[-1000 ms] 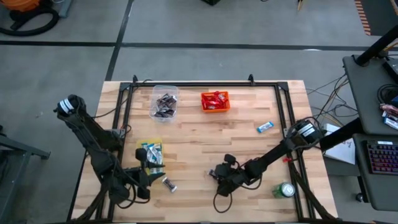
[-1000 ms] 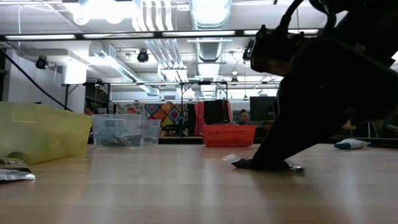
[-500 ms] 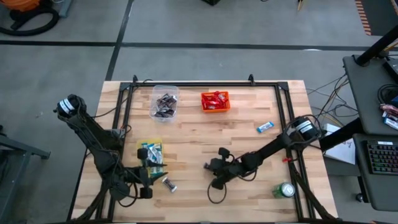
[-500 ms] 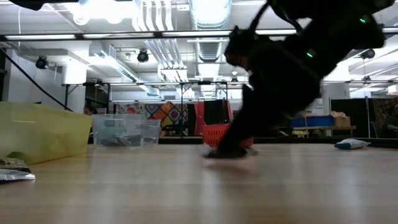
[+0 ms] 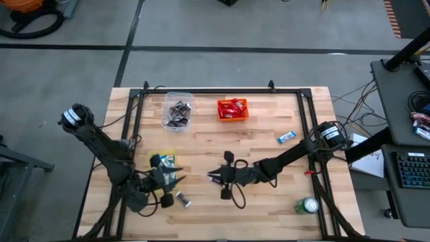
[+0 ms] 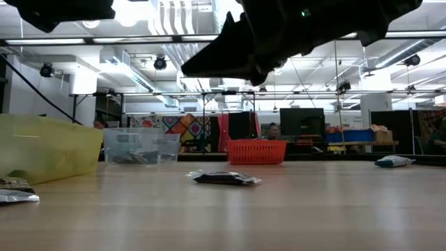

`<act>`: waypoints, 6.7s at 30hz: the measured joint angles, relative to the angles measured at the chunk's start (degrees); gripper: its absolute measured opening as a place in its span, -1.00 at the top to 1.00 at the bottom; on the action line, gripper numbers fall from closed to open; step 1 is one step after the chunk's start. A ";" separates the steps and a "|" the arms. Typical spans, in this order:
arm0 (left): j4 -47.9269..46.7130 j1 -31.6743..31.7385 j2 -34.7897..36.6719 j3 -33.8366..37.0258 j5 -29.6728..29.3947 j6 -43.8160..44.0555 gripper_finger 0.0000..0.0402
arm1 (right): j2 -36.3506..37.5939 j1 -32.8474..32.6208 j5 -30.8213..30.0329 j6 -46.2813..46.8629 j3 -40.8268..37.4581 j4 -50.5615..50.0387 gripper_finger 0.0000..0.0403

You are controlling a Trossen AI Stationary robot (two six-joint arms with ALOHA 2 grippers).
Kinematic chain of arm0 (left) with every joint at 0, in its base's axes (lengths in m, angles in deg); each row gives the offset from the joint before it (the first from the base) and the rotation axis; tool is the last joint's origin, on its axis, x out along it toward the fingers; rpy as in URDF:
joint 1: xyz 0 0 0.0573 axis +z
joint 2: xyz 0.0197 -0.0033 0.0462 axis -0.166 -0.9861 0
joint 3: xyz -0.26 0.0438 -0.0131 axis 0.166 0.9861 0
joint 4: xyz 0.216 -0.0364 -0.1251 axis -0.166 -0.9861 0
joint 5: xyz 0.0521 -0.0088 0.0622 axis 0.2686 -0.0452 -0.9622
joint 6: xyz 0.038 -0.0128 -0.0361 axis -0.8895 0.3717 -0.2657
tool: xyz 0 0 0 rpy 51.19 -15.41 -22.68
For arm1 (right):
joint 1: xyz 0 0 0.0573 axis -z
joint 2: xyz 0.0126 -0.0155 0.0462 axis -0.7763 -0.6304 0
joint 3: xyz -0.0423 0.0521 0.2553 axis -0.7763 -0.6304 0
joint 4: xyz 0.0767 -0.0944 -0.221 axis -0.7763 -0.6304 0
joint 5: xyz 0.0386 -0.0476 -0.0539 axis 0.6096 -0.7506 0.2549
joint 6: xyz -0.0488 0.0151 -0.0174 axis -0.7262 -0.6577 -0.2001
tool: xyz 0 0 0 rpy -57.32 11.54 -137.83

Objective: Sort candy
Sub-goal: Put the right brown candy into the transparent bin, then put the white candy into the yellow bin

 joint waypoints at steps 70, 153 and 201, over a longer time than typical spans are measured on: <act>4.27 8.56 -6.49 0.17 14.35 -2.43 0.37 | -1.66 -1.81 -8.41 -20.17 -8.67 20.12 0.91; -20.95 91.31 6.13 -0.63 63.54 -28.82 0.51 | 2.01 2.38 -24.57 1.86 7.45 -12.23 0.07; -2.71 22.51 25.90 10.71 30.97 -12.45 0.49 | 10.43 35.93 9.69 52.27 -5.44 -98.83 0.07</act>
